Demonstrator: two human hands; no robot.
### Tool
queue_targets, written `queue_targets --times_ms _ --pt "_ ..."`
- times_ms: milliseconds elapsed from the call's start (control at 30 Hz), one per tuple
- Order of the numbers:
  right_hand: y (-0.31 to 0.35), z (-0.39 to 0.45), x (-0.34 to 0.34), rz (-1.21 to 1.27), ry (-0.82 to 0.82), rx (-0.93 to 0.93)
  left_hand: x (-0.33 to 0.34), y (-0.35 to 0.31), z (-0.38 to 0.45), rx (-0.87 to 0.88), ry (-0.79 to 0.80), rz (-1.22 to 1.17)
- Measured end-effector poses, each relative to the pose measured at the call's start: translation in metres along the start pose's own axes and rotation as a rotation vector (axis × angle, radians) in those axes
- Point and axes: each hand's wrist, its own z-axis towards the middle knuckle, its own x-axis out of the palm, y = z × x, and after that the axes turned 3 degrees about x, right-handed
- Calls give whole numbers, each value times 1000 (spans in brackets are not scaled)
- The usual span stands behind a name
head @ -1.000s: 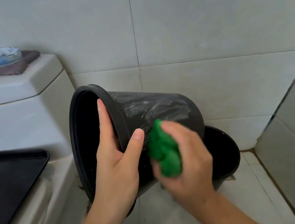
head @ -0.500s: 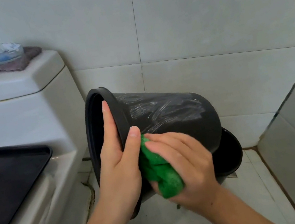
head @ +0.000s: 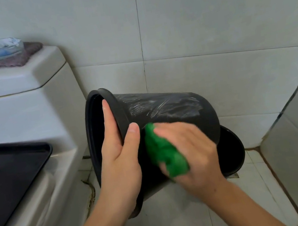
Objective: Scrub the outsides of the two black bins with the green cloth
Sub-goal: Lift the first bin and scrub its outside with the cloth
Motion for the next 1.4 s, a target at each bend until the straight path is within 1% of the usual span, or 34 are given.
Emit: queue_targets --times_ms 67,100,133,167,267,367,400,433,500,533,567,600,667,733,800,833,867,900,1033,1067,1100,1133,1200,1233,1300,1367,1400 --pt "-10 10 -5 -8 -34 177 2 -2 -4 13 24 17" --pt "-11 13 -6 -13 -54 221 4 -4 -5 21 28 36" --pt "-8 14 -4 -14 -66 220 5 -6 -6 25 20 47" --pt "-2 12 -2 -2 -64 186 5 -6 -5 27 5 53" --pt "22 -7 9 60 -3 2 -1 -2 4 22 -50 63" --pt "20 -28 12 -5 40 -101 -9 1 12 11 -83 13" --pt "9 -30 11 -20 20 -72 -11 1 13 11 -83 -6" --pt "-3 -28 8 -13 -19 19 -11 -1 13 19 -71 -24" --pt "-21 -17 0 27 -121 259 -11 -4 10 41 -57 -35" --pt "-22 -14 0 26 -157 322 -10 -5 9 50 -51 -33" --pt "-14 -13 4 12 -173 324 -8 -5 8 56 -49 -33" --pt "-2 -16 10 4 -169 263 -7 -5 7 56 -51 -27" --pt "27 -27 24 1 -124 70 -7 -2 9 51 -63 -18" --pt "35 -30 28 10 -73 -61 -9 0 11 38 -64 -38" --pt "20 -24 23 -28 -65 -116 -12 -1 12 34 -51 -54" --pt "9 -20 18 -40 -82 -84 -14 -3 12 40 -38 -54" --pt "-4 -17 13 -33 -115 -4 -16 -6 12 47 -30 -57" --pt "-16 -14 9 -16 -161 122 -18 -9 11 59 -18 -64" --pt "-47 5 -7 84 -393 855 -23 -16 2 93 30 -48" --pt "-55 8 -11 100 -434 985 -23 -15 1 103 43 -40" --pt "-62 10 -14 100 -454 1070 -23 -14 -1 112 56 -34" --pt "-65 11 -16 89 -451 1115 -23 -13 -1 120 65 -29" --pt "-61 10 -16 36 -422 1097 -22 -12 -1 133 74 -30" --pt "-54 9 -14 0 -402 1031 -22 -13 -1 138 75 -29" --pt "-41 6 -10 -64 -337 800 -21 -13 -1 164 81 2" --pt "-35 2 -8 -109 -231 579 -19 -16 -1 193 92 44" --pt "-36 1 -9 -115 -207 546 -18 -16 -1 213 94 60"
